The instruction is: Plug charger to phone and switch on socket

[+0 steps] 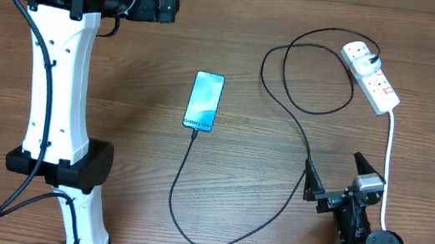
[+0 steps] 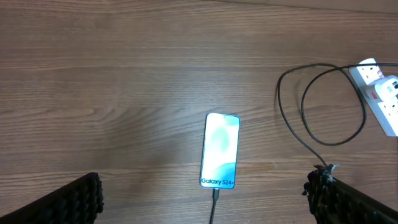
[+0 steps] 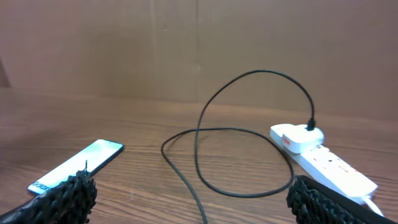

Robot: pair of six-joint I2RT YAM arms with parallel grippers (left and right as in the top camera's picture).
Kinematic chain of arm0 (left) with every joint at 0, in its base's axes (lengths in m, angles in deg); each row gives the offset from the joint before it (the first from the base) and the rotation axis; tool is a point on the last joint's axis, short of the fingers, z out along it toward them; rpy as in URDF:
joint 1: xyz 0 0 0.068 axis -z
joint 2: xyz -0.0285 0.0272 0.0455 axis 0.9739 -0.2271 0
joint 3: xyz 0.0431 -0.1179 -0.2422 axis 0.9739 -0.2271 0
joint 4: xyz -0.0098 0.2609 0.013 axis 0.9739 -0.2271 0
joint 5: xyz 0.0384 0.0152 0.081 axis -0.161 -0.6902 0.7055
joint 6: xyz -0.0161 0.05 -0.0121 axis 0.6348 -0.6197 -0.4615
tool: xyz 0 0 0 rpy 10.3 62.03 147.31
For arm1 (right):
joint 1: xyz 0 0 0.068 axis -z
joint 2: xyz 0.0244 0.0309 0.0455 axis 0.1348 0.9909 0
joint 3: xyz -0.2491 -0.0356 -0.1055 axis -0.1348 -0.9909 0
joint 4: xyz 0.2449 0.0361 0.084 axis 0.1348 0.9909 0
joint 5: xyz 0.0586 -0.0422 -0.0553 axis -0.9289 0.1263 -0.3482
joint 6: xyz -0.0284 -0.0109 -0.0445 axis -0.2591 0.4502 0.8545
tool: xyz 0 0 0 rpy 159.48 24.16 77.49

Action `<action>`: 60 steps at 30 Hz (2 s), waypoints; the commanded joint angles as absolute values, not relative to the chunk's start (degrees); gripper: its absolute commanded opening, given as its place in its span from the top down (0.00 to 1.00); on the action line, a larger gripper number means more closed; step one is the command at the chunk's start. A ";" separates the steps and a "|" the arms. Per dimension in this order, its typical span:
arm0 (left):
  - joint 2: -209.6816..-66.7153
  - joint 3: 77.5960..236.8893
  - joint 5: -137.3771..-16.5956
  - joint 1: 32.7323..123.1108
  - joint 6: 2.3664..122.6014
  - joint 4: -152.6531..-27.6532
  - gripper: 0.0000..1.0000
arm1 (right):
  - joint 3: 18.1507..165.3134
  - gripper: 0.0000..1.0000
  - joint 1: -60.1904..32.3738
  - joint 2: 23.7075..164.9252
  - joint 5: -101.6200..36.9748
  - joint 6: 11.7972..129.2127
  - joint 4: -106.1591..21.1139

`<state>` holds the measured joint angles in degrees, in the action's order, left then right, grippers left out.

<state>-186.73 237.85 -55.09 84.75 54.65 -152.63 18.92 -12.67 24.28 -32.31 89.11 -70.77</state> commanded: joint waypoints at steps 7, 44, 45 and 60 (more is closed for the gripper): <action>-187.19 237.59 -54.71 85.15 55.17 -152.74 0.00 | 18.33 0.00 -12.98 23.66 -25.84 89.00 -70.34; -187.19 237.59 -54.74 85.15 55.17 -152.74 0.00 | 18.33 0.00 -12.94 23.71 -25.84 88.78 -70.49; -187.19 237.59 -54.74 85.15 55.17 -152.74 0.00 | 18.33 0.00 -12.94 23.71 -25.84 88.78 -70.49; -187.19 237.59 -54.71 85.15 55.17 -152.74 0.00 | 18.33 0.00 -12.94 23.71 -25.84 88.78 -70.49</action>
<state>-186.73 237.85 -55.09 84.75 54.65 -152.65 18.92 -12.67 24.28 -26.37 89.06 -70.16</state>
